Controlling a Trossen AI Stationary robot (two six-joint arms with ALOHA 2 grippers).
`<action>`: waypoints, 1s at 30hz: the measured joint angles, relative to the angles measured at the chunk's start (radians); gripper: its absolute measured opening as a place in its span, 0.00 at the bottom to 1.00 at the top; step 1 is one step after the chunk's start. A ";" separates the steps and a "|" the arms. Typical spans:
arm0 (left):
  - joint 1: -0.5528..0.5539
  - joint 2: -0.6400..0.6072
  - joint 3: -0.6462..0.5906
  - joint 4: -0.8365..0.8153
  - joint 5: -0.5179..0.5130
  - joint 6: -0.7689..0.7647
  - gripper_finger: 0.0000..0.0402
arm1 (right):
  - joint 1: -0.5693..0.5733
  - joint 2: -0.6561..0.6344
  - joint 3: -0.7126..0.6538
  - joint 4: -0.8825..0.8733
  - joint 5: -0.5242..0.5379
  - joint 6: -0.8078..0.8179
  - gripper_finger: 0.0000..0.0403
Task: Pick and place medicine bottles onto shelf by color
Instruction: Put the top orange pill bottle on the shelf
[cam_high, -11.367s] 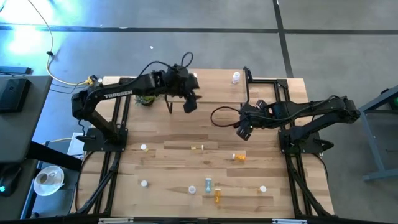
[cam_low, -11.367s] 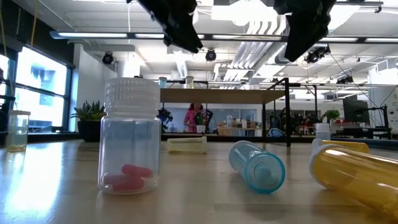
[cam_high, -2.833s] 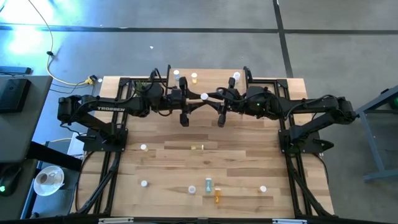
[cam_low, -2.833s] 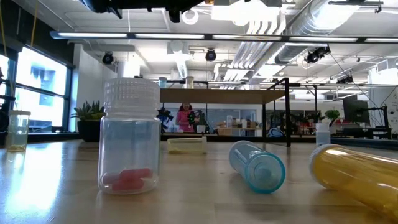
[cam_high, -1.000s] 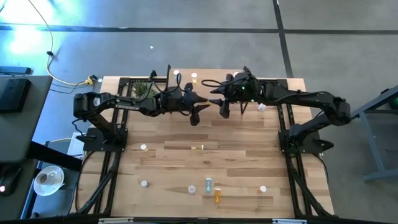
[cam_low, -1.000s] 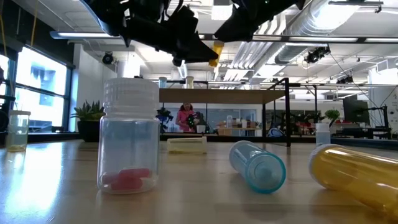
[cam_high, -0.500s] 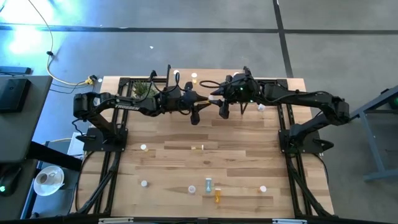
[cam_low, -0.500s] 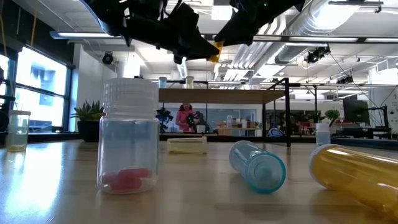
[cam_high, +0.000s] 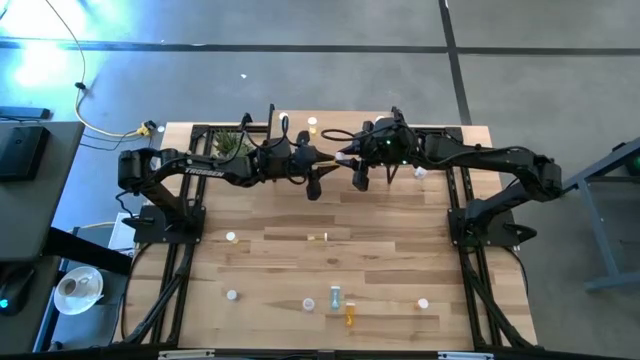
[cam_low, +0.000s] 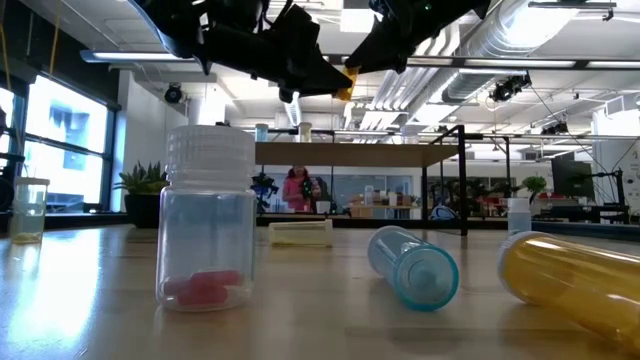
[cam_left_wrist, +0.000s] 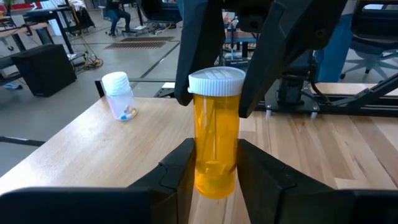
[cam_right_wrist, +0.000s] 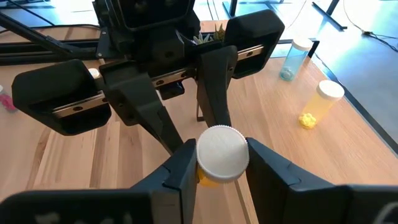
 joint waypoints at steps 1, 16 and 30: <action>0.000 0.000 0.000 0.000 0.000 0.000 0.26 | 0.000 0.000 0.000 0.000 0.000 0.000 0.25; 0.000 -0.001 0.000 -0.009 0.000 0.001 0.39 | 0.000 0.000 0.000 -0.003 -0.003 0.000 0.25; 0.000 -0.038 0.000 -0.049 -0.090 0.106 0.55 | 0.000 0.000 0.000 0.006 0.152 -0.014 0.25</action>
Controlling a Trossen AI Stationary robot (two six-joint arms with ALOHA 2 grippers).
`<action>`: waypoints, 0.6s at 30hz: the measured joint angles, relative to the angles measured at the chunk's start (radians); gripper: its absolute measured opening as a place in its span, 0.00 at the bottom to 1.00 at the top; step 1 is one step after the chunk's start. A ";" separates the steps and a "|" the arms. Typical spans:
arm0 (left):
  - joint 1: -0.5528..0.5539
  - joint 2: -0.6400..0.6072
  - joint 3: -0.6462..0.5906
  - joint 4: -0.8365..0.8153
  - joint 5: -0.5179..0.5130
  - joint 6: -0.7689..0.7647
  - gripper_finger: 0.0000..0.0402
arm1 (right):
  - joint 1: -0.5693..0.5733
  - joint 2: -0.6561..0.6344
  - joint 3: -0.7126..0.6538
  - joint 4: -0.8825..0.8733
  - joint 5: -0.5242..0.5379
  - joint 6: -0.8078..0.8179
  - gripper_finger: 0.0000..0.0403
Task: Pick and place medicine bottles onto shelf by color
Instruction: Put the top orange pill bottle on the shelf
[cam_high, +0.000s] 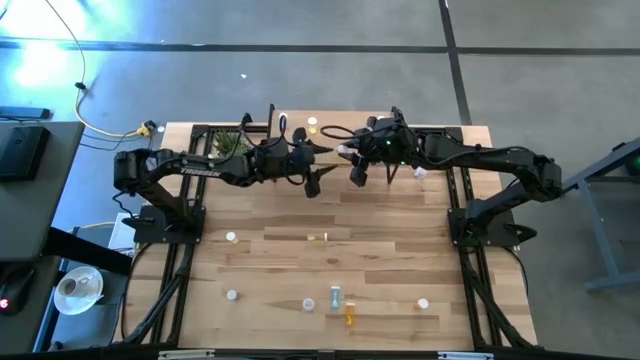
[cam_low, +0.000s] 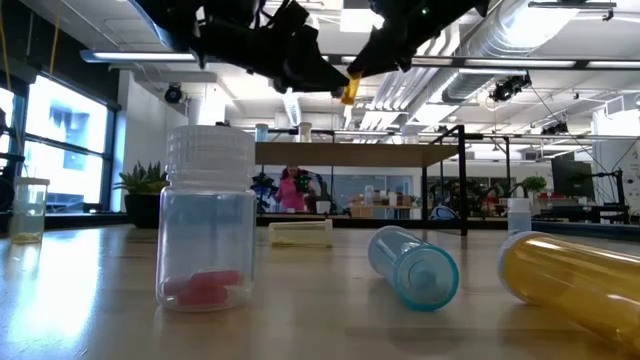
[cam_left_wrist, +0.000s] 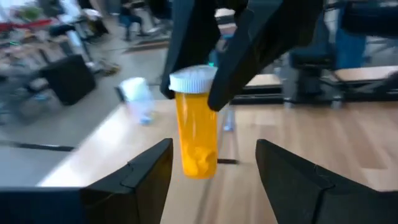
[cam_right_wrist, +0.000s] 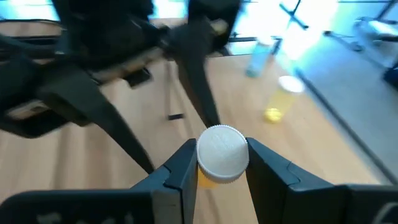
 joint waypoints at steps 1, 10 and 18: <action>0.000 -0.012 0.000 -0.016 -0.021 0.008 0.54 | -0.001 0.000 0.001 0.002 0.024 -0.012 0.25; 0.001 -0.173 0.000 -0.217 -0.091 0.035 0.54 | -0.074 0.000 0.108 -0.051 0.064 -0.071 0.25; 0.017 -0.261 0.000 -0.434 0.097 0.049 0.54 | -0.182 0.000 0.139 -0.056 0.066 -0.080 0.25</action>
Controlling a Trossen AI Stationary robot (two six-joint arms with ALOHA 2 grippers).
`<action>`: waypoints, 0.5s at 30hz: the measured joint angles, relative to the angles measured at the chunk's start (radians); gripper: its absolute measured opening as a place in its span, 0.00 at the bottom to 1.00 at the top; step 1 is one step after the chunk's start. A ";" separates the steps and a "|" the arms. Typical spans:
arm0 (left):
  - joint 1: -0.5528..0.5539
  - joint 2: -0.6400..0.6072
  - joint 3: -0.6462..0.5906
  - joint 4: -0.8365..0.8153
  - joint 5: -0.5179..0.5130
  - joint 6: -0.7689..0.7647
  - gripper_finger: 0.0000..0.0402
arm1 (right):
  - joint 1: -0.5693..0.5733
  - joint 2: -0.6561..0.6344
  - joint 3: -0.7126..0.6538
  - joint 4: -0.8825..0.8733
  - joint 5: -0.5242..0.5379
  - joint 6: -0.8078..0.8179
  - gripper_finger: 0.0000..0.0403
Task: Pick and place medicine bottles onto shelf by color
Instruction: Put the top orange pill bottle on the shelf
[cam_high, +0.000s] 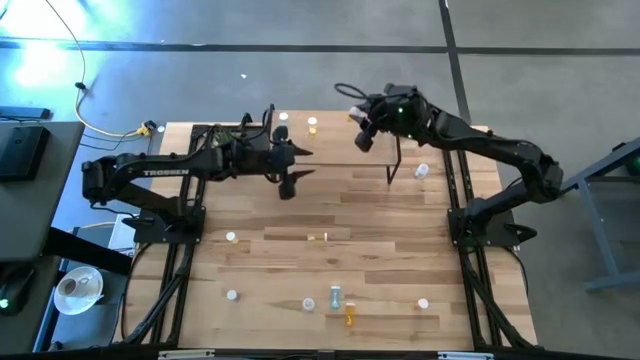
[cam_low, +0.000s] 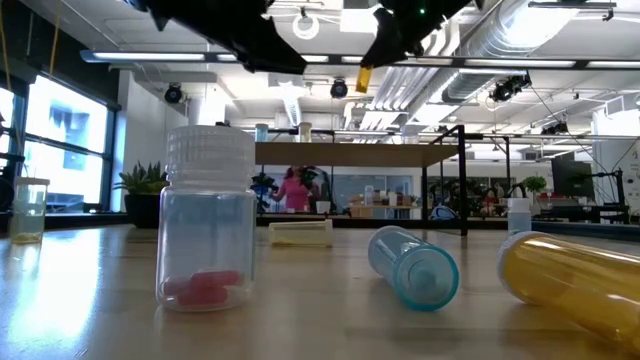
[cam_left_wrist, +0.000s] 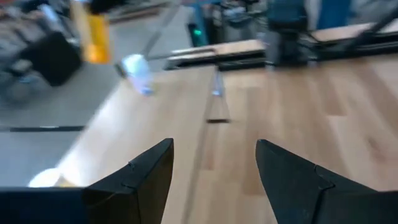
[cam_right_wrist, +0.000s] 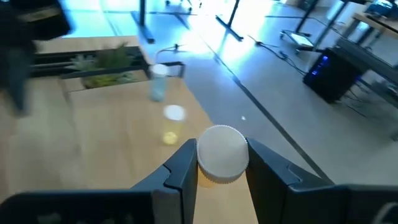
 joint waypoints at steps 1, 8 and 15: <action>0.006 0.000 0.000 -0.019 0.033 -0.004 0.54 | -0.013 0.000 0.000 0.000 0.000 0.000 0.25; 0.031 0.042 -0.001 -0.067 0.201 -0.065 0.54 | -0.066 0.001 0.000 0.006 -0.004 0.001 0.25; 0.029 0.097 -0.001 -0.054 0.264 -0.094 0.54 | -0.074 0.080 0.105 -0.051 -0.046 -0.005 0.25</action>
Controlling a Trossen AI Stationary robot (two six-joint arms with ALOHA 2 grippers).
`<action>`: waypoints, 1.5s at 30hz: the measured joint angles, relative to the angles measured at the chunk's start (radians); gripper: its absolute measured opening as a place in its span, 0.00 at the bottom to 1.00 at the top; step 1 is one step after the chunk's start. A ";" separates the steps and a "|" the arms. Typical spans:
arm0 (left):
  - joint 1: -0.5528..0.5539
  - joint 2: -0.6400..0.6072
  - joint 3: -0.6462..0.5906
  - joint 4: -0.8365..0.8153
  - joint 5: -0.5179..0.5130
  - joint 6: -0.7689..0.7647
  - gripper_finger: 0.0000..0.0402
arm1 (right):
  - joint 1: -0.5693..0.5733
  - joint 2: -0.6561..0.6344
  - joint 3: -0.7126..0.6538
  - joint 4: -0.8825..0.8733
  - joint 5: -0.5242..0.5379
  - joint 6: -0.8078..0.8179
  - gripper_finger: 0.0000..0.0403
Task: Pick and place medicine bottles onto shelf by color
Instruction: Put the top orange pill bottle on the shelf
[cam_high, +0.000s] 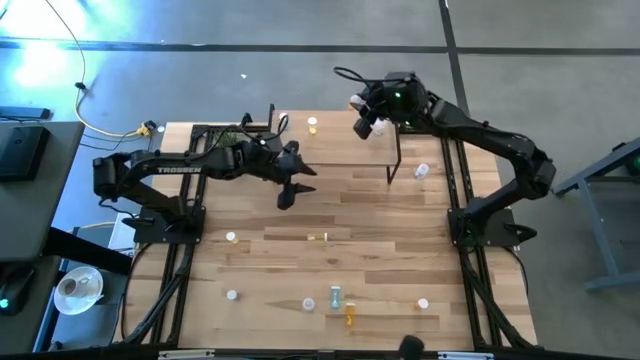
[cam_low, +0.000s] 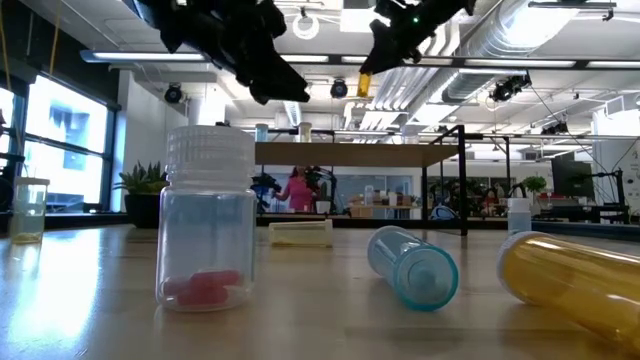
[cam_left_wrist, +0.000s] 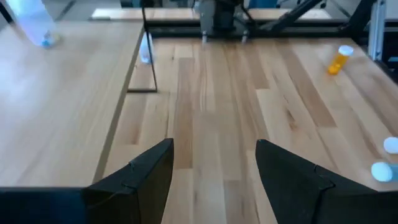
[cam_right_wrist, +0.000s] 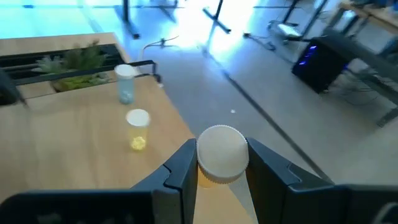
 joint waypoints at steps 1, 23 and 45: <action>0.001 0.005 0.000 0.001 0.000 0.000 0.54 | 0.000 0.018 0.020 -0.016 -0.021 0.004 0.25; 0.092 -0.054 -0.304 0.346 0.091 -0.138 0.54 | -0.001 0.227 0.066 -0.126 -0.063 0.047 0.25; 0.092 -0.054 -0.304 0.350 0.091 -0.131 0.54 | -0.006 0.240 0.065 -0.175 -0.044 0.047 0.26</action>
